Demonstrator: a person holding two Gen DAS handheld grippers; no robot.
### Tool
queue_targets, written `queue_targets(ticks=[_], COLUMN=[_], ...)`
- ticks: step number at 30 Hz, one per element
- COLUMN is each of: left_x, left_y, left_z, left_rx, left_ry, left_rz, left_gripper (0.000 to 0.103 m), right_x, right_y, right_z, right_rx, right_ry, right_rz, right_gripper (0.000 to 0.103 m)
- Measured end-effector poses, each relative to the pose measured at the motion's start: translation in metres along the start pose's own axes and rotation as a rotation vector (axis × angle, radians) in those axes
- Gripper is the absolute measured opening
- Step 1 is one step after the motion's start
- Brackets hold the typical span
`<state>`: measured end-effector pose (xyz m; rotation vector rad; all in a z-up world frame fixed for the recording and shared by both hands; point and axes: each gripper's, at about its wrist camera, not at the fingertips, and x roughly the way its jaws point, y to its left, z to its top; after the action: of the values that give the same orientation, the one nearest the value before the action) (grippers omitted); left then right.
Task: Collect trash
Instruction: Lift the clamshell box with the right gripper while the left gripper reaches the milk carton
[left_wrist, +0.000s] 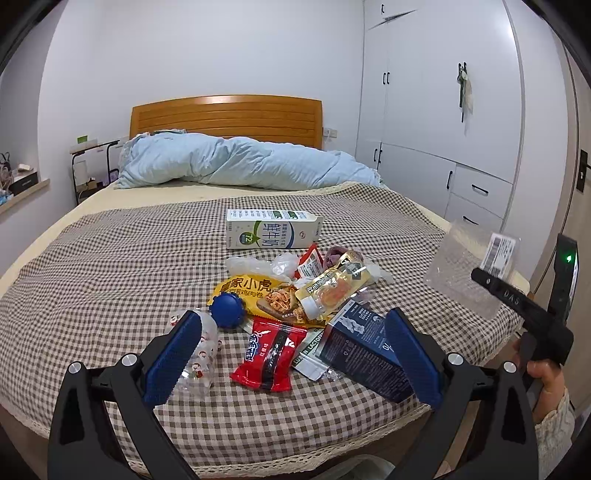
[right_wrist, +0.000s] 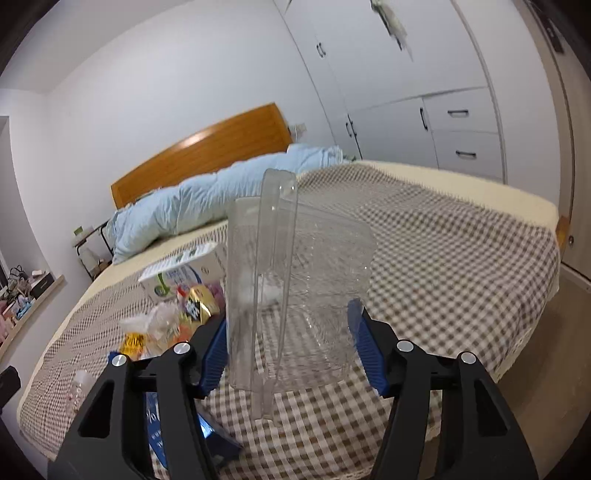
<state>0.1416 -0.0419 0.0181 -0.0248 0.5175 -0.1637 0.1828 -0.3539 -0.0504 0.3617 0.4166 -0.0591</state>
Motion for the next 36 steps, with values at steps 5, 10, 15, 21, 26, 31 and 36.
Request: queue_targets(ticks=[5, 10, 15, 21, 26, 31, 36], left_x=[0.000, 0.004, 0.011, 0.021, 0.030, 0.046, 0.081], left_y=[-0.003, -0.003, -0.005, -0.012, -0.018, -0.028, -0.033], left_z=[0.003, 0.008, 0.017, 0.030, 0.052, 0.081, 0.110], left_rx=[0.012, 0.015, 0.031, 0.083, 0.131, 0.233, 0.392], left_ry=[0.007, 0.025, 0.046, 0.085, 0.097, 0.103, 0.155], left_rz=[0.001, -0.005, -0.004, -0.006, -0.064, -0.048, -0.036], left_gripper=[0.096, 0.096, 0.096, 0.096, 0.096, 0.096, 0.096], right_x=[-0.003, -0.004, 0.002, 0.008, 0.010, 0.013, 0.008], right_y=[0.008, 0.010, 0.009, 0.013, 0.015, 0.008, 0.001], right_z=[0.007, 0.011, 0.012, 0.012, 0.010, 0.009, 0.010], right_rx=[-0.018, -0.021, -0.016, -0.030, -0.046, -0.029, -0.020], right_ry=[-0.055, -0.088, -0.107, -0.116, -0.142, -0.140, -0.163], right_rz=[-0.002, -0.003, -0.014, -0.009, -0.003, 0.006, -0.008], right_gripper=[0.058, 0.058, 0.058, 0.058, 0.058, 0.058, 0.058])
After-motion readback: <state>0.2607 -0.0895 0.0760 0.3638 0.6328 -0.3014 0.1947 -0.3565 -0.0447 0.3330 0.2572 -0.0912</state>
